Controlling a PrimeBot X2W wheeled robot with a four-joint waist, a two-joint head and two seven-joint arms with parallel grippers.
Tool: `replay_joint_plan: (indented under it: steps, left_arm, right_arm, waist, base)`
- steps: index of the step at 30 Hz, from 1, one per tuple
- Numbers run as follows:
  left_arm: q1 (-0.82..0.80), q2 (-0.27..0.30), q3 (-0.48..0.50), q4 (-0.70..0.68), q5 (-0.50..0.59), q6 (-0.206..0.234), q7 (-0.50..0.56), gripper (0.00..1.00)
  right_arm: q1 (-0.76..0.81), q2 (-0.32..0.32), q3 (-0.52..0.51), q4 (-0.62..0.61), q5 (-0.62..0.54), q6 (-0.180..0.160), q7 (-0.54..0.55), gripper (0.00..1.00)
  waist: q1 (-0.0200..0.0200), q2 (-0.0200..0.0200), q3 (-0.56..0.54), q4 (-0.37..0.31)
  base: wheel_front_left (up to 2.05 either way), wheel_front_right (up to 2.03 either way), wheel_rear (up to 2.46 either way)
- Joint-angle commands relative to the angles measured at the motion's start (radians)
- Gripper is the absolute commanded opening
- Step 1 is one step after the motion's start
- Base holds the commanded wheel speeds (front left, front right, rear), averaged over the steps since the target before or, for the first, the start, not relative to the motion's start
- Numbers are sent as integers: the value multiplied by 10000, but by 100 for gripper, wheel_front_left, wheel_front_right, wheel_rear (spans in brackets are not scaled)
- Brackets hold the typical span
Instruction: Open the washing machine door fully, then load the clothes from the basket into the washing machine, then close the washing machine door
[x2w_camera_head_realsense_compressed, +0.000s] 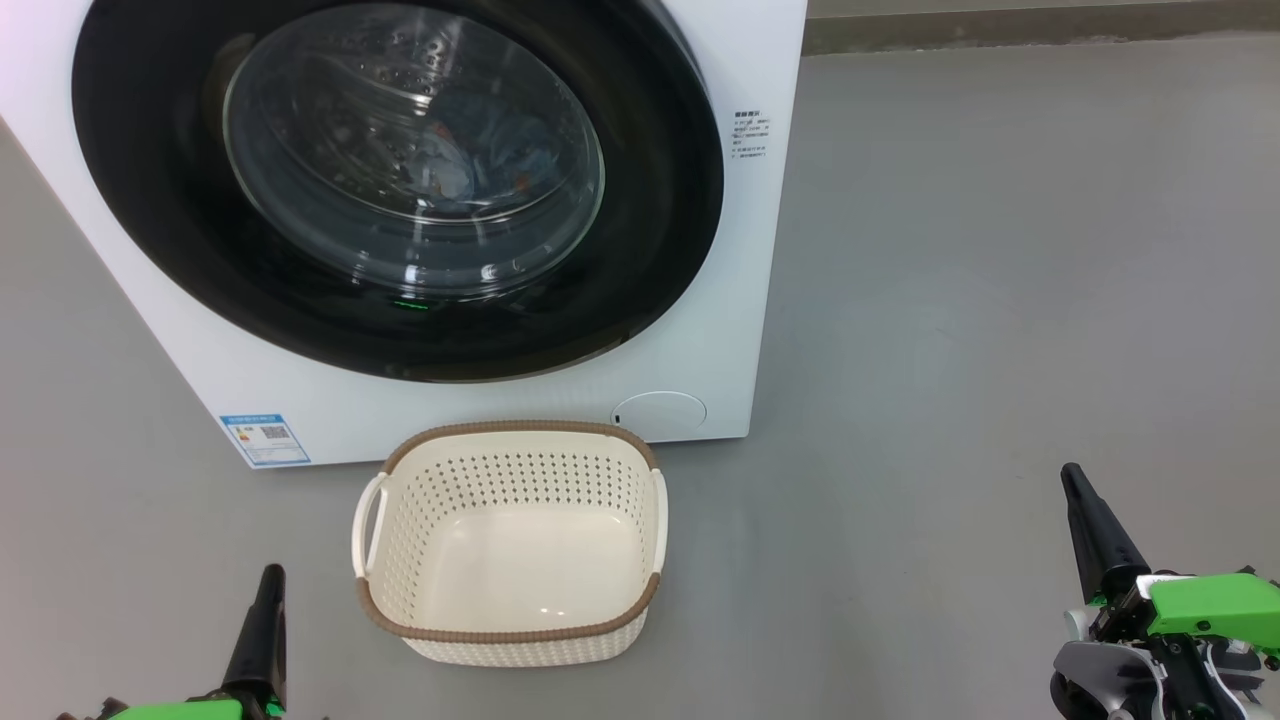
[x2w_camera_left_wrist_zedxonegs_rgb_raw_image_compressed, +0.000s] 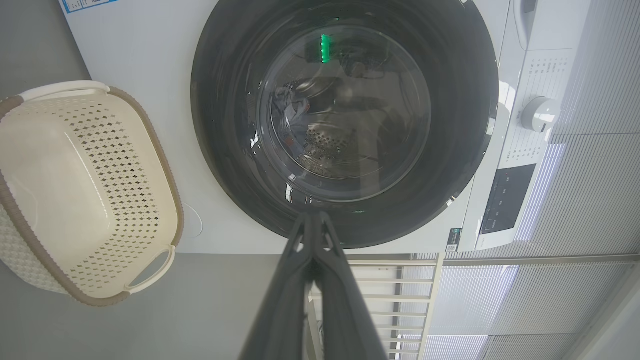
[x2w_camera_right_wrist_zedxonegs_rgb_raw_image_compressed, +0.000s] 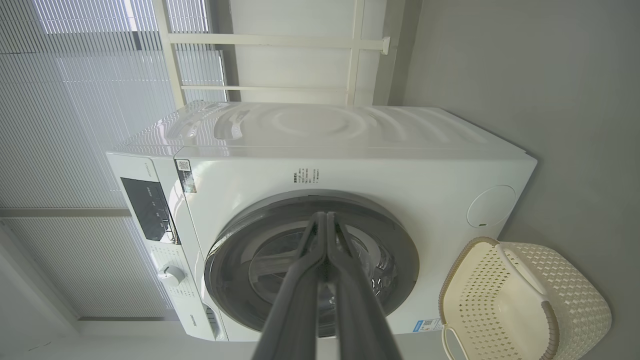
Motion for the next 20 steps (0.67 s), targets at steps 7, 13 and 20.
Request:
replay_joint_plan:
  steps: [7,13,20]
  left_arm:
    - [-426,93,325,-316,-79,-81,64,0]
    - [-426,93,324,-316,-80,-81,64,0]
    - [-426,93,324,-316,-80,-81,63,0]
  right_arm:
    - [-148,-76,177,-301,-12,31,70,0]
    - [-149,-75,176,-301,-14,31,72,0]
    - [-149,-74,174,-301,-15,31,73,0]
  waist:
    - [0,-1,0,0]
    - [0,-1,0,0]
    - [0,-1,0,0]
  base:
    - [0,0,0]
    - [0,0,0]
    - [0,0,0]
